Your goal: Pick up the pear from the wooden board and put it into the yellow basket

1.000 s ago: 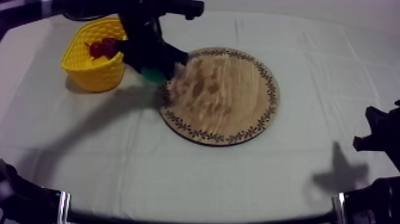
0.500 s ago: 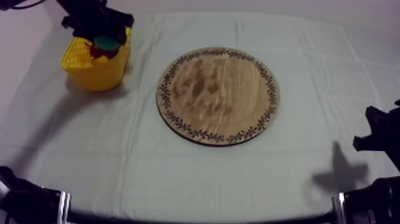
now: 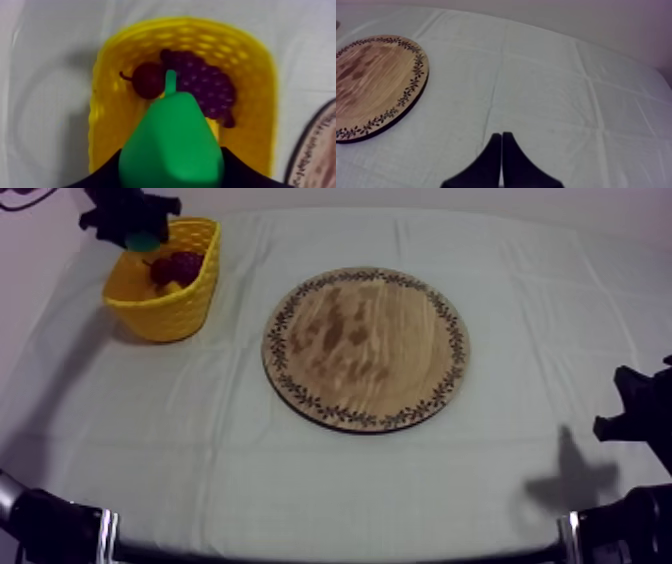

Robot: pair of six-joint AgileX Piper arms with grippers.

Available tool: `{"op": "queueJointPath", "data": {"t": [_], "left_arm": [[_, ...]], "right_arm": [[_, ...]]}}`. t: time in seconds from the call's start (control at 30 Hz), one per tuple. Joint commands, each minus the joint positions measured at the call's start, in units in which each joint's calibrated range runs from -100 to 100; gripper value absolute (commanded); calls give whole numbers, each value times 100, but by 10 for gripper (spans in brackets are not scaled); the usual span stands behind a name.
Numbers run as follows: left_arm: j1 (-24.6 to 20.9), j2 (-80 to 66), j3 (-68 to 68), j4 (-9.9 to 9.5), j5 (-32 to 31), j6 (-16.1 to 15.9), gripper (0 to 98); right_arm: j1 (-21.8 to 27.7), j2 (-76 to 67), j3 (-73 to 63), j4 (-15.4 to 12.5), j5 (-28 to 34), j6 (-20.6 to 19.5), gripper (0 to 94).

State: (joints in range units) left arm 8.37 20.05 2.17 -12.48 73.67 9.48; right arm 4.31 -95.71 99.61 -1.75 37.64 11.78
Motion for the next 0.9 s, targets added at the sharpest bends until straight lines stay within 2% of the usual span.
{"op": "queueJointPath", "data": {"t": [0.0, 0.33, 0.4, 0.53, 0.6, 0.77, 0.87], "left_arm": [[-24, 139, 226, -24, -173, 5, 507], [-65, 413, 542, 25, -526, -31, 540], [-66, 419, 525, 32, -556, -27, 596], [-72, 399, 527, 25, -599, -2, 823], [-65, 377, 546, -24, -654, 43, 892], [-53, 306, 530, -78, -733, 108, 946], [-62, 221, 499, -72, -744, 144, 913]], "right_arm": [[5, -5, 5, 2, 10, 0, 5], [-1, -5, 5, 2, 10, -1, 5], [-2, -5, 5, 2, 10, 0, 5], [3, -5, 5, 2, 10, -2, 5], [4, -5, 5, 2, 10, -1, 5], [5, -5, 5, 2, 10, 1, 5], [5, -5, 5, 2, 10, 1, 5]]}}
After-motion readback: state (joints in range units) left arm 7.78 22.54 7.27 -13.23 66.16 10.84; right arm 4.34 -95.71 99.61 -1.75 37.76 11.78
